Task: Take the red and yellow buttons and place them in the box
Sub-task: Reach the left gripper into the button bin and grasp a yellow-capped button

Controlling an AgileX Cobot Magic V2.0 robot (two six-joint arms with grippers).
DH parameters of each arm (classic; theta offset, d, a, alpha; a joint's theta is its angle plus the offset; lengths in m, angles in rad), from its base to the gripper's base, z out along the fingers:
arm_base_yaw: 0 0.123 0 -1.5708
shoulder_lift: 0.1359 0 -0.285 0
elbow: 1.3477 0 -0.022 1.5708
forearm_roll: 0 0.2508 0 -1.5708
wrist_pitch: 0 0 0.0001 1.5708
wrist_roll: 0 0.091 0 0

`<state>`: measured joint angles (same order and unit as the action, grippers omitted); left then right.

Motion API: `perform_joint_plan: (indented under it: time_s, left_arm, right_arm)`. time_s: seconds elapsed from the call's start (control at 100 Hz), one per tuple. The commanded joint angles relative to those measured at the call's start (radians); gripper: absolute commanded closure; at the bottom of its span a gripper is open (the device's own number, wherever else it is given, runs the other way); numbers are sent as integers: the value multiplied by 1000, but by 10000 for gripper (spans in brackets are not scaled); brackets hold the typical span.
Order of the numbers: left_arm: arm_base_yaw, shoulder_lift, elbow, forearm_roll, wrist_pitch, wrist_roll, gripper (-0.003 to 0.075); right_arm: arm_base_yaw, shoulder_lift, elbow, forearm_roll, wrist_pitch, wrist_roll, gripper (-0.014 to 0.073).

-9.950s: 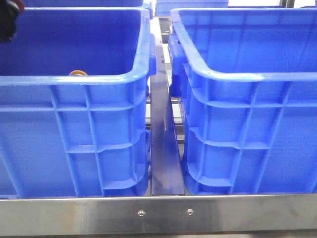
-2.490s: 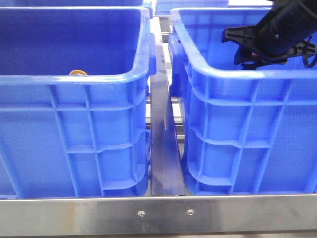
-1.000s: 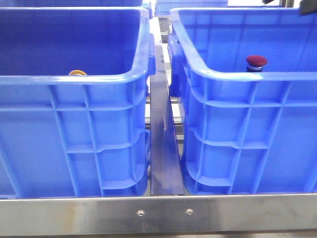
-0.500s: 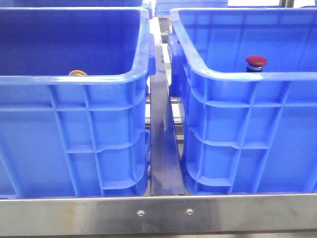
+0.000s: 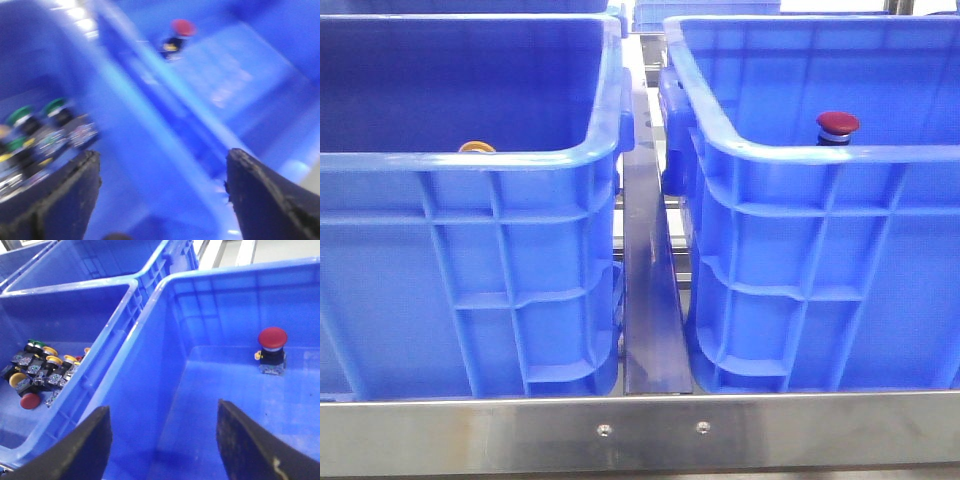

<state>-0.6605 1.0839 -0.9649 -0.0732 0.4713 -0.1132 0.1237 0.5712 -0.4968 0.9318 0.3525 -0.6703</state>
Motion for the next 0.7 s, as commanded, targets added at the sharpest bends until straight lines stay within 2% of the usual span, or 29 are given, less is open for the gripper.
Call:
perform_joint_plan:
  time_s: [0.0, 0.12, 0.26, 0.51, 0.69]
  left_arm:
    - [76, -18, -56, -6, 8, -44, 228]
    - [204, 16, -88, -6, 112, -46, 228]
    - [293, 105, -139, -10, 266, -46, 228]
    - [297, 303, -264, -10, 396, -41, 228]
    - [297, 427, -361, -10, 423, -41, 228]
  right_arm:
    - [-6, -2, -21, 13, -55, -6, 122]
    - [-6, -2, -21, 13, -59, -6, 122]
    - [-6, -2, -21, 13, -59, -6, 122]
    - [-6, -2, -21, 13, -59, -6, 122]
    - [-6, -2, -21, 13, -59, -6, 122]
